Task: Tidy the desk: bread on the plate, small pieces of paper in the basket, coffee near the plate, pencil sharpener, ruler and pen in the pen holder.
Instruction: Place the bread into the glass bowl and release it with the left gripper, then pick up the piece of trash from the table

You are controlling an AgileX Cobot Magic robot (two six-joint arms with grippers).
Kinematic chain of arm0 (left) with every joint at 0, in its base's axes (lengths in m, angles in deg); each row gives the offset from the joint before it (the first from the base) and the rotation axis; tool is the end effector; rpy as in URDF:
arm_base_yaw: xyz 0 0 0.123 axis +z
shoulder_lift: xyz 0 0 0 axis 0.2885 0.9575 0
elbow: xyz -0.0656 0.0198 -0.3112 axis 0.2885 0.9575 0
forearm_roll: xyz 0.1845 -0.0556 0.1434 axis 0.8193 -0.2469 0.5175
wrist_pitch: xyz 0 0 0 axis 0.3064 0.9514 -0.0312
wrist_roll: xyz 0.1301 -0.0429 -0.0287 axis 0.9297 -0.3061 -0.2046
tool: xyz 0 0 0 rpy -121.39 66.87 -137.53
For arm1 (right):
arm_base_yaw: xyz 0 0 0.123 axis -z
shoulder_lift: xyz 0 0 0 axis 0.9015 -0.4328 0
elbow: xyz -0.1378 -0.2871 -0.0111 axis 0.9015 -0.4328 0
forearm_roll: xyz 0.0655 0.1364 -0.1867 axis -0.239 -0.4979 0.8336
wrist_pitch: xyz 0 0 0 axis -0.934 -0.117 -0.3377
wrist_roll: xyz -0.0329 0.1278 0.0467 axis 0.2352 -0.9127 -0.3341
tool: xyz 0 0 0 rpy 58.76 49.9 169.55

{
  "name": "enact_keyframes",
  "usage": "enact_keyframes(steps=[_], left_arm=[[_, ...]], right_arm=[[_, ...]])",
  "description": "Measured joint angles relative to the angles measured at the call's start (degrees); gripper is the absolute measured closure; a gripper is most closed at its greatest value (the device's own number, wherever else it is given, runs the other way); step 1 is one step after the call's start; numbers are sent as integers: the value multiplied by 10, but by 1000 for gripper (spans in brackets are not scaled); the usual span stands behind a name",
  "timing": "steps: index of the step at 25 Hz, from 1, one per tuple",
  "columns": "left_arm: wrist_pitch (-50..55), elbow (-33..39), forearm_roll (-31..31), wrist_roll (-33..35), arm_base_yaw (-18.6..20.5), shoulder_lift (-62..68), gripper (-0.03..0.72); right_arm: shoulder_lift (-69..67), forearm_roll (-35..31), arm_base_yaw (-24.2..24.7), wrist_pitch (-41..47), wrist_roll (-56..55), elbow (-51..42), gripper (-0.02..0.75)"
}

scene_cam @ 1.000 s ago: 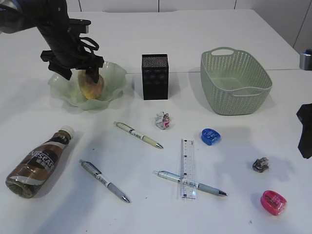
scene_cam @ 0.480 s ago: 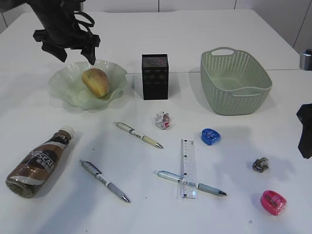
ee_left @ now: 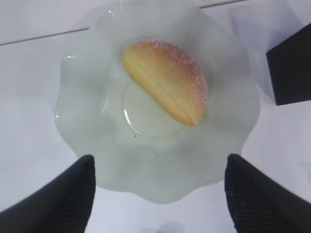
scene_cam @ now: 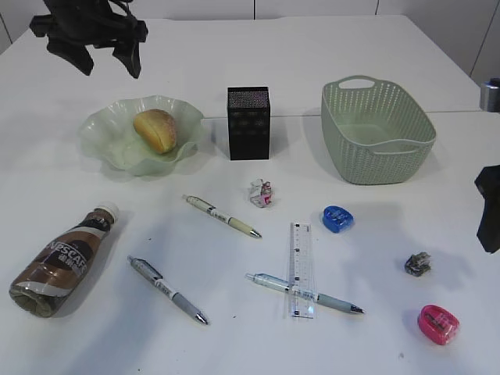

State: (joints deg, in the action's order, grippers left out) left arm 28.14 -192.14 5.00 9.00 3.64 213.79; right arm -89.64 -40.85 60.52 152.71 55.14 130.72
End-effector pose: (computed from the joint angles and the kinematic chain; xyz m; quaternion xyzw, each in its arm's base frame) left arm 0.5162 -0.1135 0.2827 0.0353 0.9685 -0.0227 0.2453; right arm 0.2349 0.0230 0.2608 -0.0110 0.9986 0.0282 0.0425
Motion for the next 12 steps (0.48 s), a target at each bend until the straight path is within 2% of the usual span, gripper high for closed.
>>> enact_keyframes(steps=[6, 12], left_arm=[[4, 0, -15, 1, 9, -63, 123], [8, 4, -41, 12, 36, -138, 169]], right_arm=[[0, 0, 0, 2, 0, 0, 172], [0, -1, 0, 2, 0, 0, 172]])
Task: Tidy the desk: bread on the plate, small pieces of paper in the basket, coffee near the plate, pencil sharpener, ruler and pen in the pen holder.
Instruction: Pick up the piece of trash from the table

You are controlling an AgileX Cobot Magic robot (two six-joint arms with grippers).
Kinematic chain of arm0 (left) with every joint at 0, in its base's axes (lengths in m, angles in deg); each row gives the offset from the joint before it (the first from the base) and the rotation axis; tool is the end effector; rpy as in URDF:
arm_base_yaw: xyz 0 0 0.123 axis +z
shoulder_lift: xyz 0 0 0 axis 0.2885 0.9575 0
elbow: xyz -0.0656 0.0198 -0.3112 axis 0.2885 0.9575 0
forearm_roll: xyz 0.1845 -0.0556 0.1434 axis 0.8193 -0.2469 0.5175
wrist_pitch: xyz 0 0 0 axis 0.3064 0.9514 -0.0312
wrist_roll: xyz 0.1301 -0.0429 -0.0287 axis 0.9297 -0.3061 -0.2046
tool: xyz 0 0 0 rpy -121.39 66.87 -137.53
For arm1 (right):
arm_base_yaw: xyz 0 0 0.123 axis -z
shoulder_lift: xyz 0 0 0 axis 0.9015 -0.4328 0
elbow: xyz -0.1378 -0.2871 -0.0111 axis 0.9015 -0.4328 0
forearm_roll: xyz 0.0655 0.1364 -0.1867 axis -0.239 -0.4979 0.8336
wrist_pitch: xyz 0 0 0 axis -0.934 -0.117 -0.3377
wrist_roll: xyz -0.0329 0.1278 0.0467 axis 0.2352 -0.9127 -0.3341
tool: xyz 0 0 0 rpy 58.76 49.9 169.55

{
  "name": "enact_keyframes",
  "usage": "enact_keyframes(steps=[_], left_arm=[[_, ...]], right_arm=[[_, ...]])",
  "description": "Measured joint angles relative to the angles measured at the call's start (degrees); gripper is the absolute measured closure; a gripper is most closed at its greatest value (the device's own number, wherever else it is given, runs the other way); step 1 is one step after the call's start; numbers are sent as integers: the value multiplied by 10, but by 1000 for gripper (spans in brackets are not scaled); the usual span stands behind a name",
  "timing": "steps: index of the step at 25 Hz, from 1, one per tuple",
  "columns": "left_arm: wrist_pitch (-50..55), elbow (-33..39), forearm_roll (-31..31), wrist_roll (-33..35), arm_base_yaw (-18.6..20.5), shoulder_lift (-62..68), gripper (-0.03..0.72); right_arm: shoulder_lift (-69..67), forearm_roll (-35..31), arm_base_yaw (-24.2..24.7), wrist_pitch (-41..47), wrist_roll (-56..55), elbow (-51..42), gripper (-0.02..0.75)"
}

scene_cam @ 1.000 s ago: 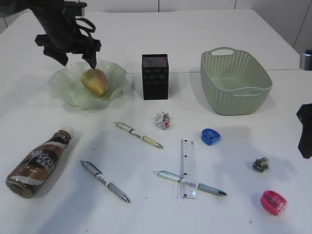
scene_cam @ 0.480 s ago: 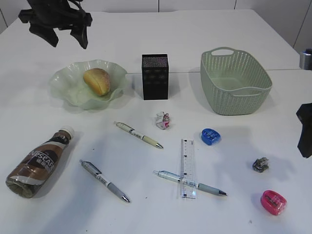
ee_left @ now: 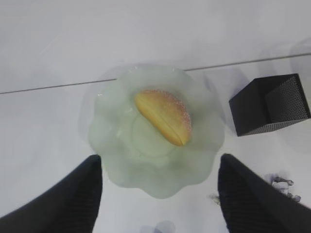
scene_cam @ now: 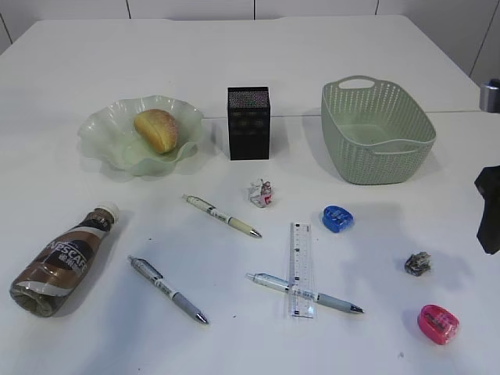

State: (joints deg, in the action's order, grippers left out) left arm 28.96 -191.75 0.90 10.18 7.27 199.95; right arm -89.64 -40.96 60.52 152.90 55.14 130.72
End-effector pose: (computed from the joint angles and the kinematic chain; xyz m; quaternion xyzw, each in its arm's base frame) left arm 0.4666 -0.0809 0.4010 0.0125 0.9365 -0.0637 0.3446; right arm 0.2344 0.0232 0.2608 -0.0107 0.9987 0.0291 0.0408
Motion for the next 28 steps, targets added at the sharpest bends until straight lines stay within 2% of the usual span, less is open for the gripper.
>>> enact_keyframes(steps=[4, 8, 21, 28], left_arm=[[0, 48, -7, 15, 24, -64, 175], [2, 136, -17, 33, 39, -132, 176], [3, 442, -17, 56, 41, -349, 179], [3, 529, -19, 57, 41, -416, 179]], right_arm=[[0, 0, 0, 0, 0, 0, 172], [0, 0, 0, 0, 0, 0, 172], [0, -6, 0, 0, 0, 0, 172], [0, -20, 0, 0, 0, 0, 172]])
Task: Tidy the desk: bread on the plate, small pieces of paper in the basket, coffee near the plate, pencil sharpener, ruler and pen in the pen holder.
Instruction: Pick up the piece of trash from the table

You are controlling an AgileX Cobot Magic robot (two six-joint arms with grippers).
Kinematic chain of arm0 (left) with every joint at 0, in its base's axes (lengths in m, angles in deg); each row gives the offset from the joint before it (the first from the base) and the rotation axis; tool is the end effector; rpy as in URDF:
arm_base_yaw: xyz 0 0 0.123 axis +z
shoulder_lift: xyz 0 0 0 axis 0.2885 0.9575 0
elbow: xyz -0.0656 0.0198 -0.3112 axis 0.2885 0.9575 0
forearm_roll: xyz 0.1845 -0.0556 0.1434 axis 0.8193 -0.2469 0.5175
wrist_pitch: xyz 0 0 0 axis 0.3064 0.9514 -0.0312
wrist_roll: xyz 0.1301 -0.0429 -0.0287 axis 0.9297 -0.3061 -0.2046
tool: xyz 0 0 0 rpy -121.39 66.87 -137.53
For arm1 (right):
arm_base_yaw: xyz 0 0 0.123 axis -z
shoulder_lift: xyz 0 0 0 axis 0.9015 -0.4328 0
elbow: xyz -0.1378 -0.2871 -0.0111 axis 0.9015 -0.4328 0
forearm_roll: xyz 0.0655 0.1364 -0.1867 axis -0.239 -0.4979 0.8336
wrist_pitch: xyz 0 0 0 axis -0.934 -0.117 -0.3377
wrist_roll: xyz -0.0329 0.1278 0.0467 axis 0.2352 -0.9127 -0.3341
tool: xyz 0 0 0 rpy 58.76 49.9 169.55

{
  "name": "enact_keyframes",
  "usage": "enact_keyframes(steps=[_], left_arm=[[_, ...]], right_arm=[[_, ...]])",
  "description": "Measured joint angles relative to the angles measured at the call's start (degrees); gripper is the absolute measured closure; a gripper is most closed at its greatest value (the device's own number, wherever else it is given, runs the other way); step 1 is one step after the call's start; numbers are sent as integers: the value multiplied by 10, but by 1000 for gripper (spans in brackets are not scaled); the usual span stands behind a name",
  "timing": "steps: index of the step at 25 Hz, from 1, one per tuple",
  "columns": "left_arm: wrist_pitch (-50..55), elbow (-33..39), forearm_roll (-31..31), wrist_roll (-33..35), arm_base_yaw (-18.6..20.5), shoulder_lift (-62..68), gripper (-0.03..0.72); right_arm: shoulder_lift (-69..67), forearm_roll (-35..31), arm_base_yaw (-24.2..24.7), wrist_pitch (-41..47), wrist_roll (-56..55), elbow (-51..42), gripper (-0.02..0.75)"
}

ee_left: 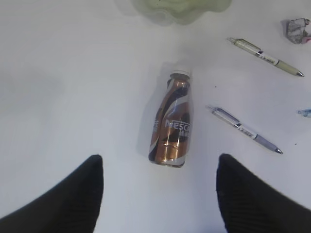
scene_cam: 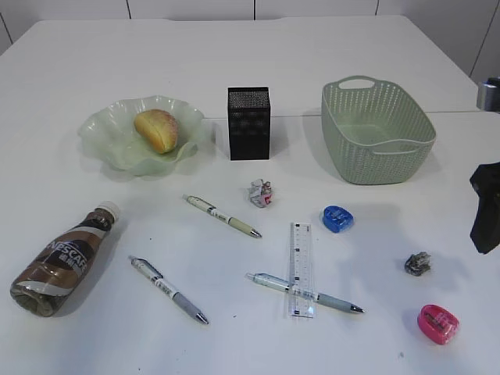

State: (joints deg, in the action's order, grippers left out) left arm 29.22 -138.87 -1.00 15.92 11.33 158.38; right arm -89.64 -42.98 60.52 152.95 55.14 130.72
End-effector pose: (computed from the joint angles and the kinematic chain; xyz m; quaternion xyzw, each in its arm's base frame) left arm 0.2455 -0.0306 0.3866 0.0252 0.9665 -0.0440 0.2516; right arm 0.2340 0.0278 0.2611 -0.0053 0.9982 0.0458 0.0395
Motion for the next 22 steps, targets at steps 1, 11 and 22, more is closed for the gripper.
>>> enact_keyframes(steps=[1, 11, 22], left_arm=[[0, 6, -1, 0, 0, -7, 179], [-1, 25, -22, 0, 0, -29, 179], [-1, 25, -33, 0, 0, -29, 179]], right_arm=[[0, 0, 0, 0, 0, 0, 172], [0, -2, 0, 0, 0, 0, 172], [-1, -3, 0, -16, 0, 0, 172]])
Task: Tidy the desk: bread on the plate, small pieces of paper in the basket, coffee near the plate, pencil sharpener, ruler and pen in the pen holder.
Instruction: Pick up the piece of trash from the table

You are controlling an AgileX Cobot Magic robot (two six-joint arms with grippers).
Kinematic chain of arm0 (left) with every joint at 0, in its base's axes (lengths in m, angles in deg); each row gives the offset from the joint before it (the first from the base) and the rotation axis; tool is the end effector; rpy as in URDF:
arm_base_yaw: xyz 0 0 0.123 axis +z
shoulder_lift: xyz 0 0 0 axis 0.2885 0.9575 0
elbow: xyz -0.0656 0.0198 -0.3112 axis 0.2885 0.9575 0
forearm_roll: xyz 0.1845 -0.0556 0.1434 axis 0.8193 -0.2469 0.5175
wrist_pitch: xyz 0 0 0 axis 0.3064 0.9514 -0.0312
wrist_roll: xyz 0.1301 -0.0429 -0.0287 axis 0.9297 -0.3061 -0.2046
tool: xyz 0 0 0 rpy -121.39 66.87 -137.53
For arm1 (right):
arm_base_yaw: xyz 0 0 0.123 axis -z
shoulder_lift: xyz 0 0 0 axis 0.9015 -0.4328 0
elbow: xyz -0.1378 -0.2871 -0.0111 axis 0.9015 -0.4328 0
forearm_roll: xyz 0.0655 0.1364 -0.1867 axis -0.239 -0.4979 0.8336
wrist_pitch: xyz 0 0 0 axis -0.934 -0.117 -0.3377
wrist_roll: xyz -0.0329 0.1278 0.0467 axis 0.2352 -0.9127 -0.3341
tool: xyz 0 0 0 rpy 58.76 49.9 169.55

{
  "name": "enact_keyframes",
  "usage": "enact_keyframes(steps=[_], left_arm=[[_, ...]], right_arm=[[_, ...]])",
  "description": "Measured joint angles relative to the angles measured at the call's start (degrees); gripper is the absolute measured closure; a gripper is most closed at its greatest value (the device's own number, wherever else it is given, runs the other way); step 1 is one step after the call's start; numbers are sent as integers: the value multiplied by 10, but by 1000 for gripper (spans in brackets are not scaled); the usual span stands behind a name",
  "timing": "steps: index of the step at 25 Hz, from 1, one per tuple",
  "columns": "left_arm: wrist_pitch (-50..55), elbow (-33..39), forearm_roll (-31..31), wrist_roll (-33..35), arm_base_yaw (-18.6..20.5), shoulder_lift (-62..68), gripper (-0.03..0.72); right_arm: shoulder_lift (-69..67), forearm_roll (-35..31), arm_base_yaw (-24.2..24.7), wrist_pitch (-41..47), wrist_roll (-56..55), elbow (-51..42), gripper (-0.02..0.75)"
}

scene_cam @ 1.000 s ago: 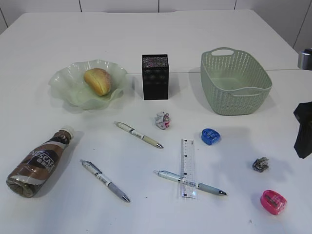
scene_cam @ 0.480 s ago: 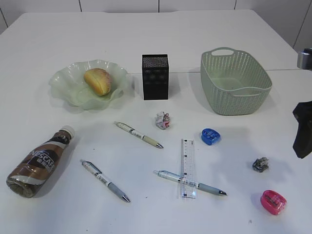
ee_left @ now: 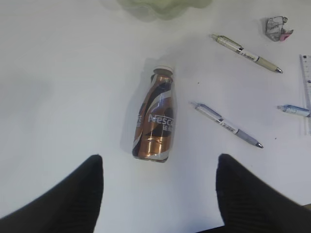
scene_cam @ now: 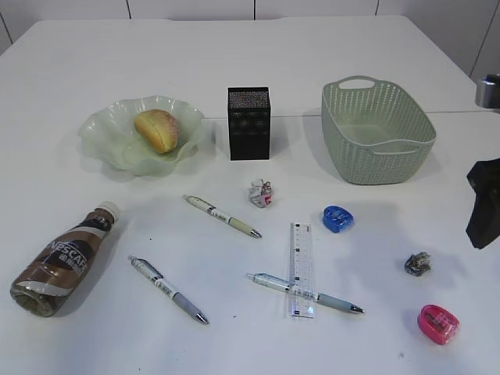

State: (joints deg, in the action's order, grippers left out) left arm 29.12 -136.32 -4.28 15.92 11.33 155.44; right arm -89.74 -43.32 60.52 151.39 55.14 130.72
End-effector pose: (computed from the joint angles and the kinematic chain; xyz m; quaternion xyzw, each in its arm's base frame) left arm 0.2292 -0.0367 0.3864 0.0237 0.9643 -0.0728 0.2535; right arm 0.2380 0.0287 0.2611 -0.0037 0.9974 0.0490 0.0521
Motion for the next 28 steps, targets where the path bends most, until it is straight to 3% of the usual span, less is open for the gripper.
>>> enact_keyframes(steps=[18, 28], left_arm=[[0, 0, -10, 0, 0, 0, 179], [0, 0, -10, 0, 0, 0, 179]], right_arm=[[-145, 0, 0, -92, -6, 2, 172], [-225, -4, 0, -84, -7, 118, 172]])
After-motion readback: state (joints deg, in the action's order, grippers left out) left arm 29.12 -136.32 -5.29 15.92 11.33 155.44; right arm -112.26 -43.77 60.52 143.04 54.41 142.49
